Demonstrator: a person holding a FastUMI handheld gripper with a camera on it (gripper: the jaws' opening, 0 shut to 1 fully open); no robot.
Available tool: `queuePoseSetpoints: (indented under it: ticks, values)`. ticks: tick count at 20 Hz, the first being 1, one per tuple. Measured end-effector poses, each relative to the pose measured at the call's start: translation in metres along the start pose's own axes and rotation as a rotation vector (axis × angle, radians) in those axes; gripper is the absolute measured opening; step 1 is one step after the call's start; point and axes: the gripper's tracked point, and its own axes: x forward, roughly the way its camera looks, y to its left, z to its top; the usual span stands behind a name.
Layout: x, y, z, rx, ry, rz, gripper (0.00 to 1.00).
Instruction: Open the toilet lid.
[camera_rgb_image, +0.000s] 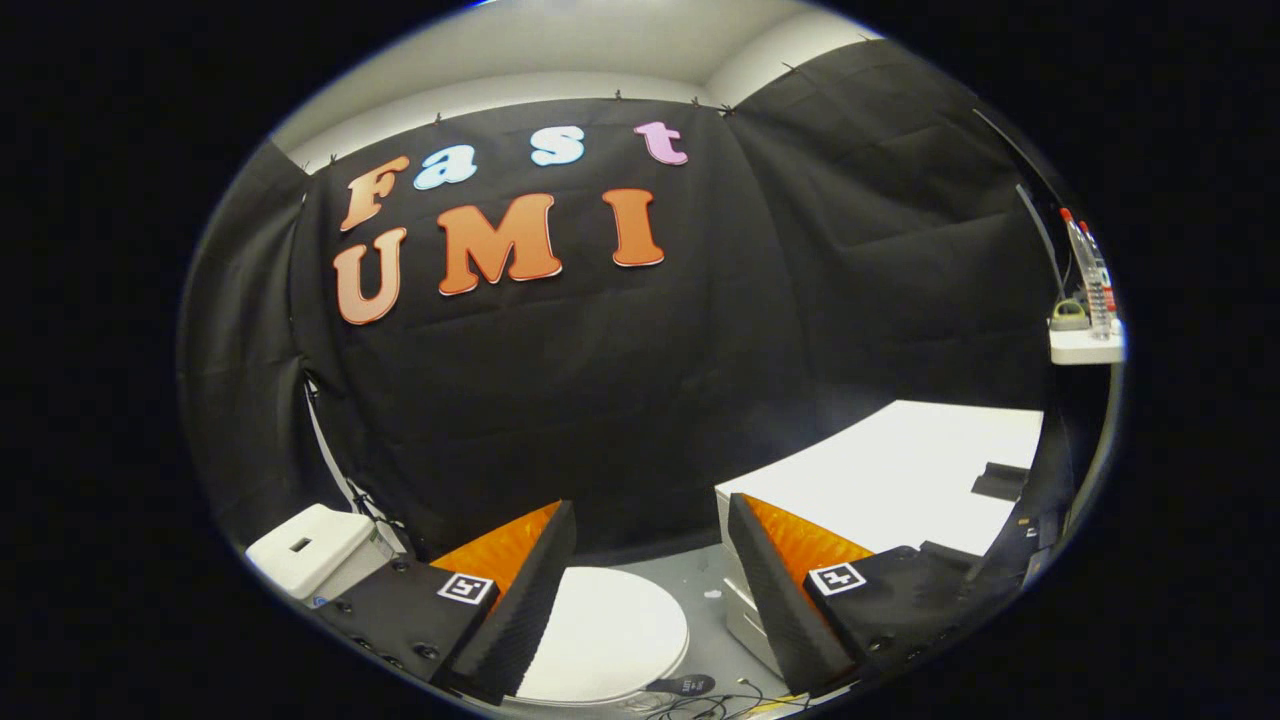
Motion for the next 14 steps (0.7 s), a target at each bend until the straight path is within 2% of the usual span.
queuePoseSetpoints:
  ticks: [9, 14]
  values:
    - [-0.004, -0.043, -0.136, 0.125, 0.162, -0.097, 0.99]
    - [-0.005, -0.064, -0.206, 0.25, 0.257, -0.156, 0.99]
